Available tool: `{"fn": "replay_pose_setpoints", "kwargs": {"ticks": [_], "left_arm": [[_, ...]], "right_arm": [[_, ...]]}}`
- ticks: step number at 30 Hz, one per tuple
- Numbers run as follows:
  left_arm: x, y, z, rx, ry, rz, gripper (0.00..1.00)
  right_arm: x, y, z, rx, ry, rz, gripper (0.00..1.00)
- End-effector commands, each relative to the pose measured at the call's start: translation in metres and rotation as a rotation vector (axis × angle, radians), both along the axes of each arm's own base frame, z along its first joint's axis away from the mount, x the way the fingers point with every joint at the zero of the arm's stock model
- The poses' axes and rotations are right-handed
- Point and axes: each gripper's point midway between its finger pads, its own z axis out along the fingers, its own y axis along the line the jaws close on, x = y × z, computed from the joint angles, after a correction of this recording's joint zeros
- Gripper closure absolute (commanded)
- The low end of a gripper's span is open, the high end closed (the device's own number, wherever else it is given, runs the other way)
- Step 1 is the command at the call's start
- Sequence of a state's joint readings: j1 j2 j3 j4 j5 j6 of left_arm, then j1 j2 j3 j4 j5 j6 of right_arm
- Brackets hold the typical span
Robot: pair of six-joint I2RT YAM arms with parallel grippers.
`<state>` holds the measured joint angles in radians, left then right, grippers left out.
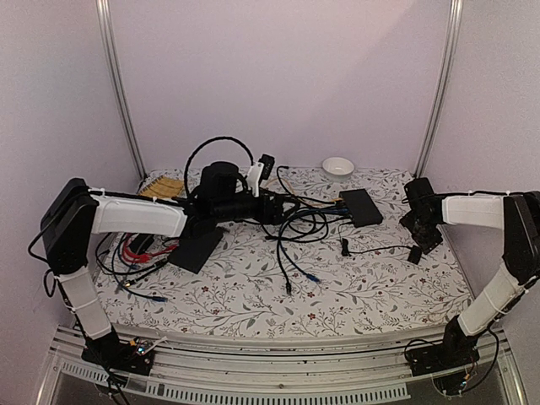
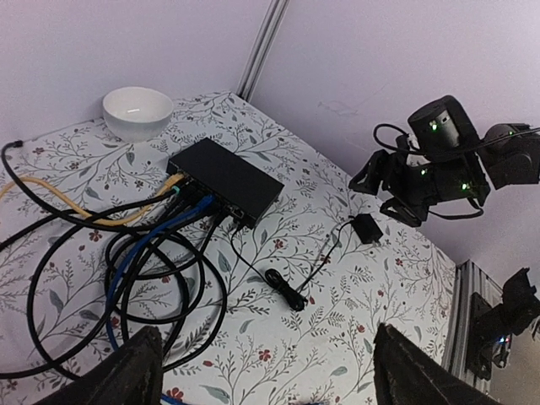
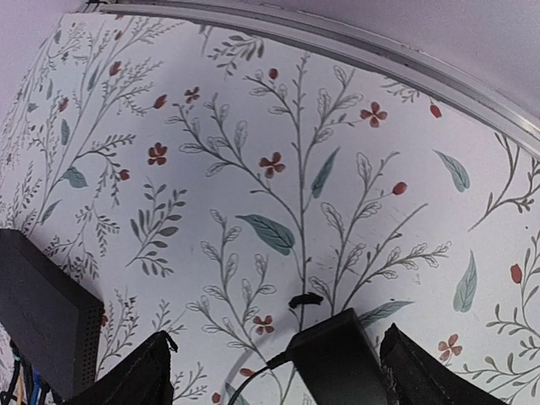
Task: Pull the plug from the switch port
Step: Place the connector at the center of the board, then move the switch port to the center of the board.
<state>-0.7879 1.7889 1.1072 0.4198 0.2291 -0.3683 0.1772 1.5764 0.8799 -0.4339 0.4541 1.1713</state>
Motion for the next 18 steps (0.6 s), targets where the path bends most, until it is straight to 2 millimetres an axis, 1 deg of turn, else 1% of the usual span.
{"fn": "replay_pose_setpoints", "kwargs": {"ticks": [1, 4, 5, 7, 8, 9, 10, 12, 13, 14, 18], "left_arm": [[0.020, -0.008, 0.013, 0.016, -0.018, -0.027, 0.14], [0.033, -0.015, 0.017, 0.013, 0.002, -0.042, 0.14], [0.036, -0.016, 0.014, 0.017, 0.015, -0.046, 0.15], [0.043, -0.022, 0.014, 0.023, 0.027, -0.056, 0.15], [0.046, -0.024, 0.014, 0.030, 0.032, -0.060, 0.15], [0.050, -0.029, 0.002, 0.052, 0.051, -0.066, 0.15], [0.052, -0.032, -0.005, 0.067, 0.063, -0.072, 0.15], [0.058, -0.039, -0.014, 0.088, 0.081, -0.089, 0.15], [0.061, -0.044, -0.013, 0.091, 0.080, -0.099, 0.15], [0.064, -0.048, -0.020, 0.109, 0.090, -0.108, 0.16], [0.074, -0.060, -0.041, 0.146, 0.115, -0.135, 0.17]], "right_arm": [[0.037, 0.021, 0.044, -0.048, -0.107, 0.131, 0.16], [0.066, 0.046, 0.051, -0.061, -0.086, 0.282, 0.15], [0.076, 0.056, 0.051, -0.066, -0.079, 0.326, 0.14], [0.099, 0.077, 0.062, -0.092, -0.086, 0.437, 0.13], [0.107, 0.085, 0.063, -0.095, -0.086, 0.472, 0.13], [0.114, 0.094, 0.064, -0.102, -0.084, 0.515, 0.12], [0.120, 0.100, 0.062, -0.095, -0.082, 0.543, 0.12], [0.128, 0.114, 0.057, -0.077, -0.080, 0.607, 0.12], [0.131, 0.121, 0.055, -0.061, -0.080, 0.635, 0.12], [0.132, 0.128, 0.055, -0.055, -0.081, 0.660, 0.13], [0.129, 0.154, 0.049, 0.002, -0.094, 0.722, 0.17]]}}
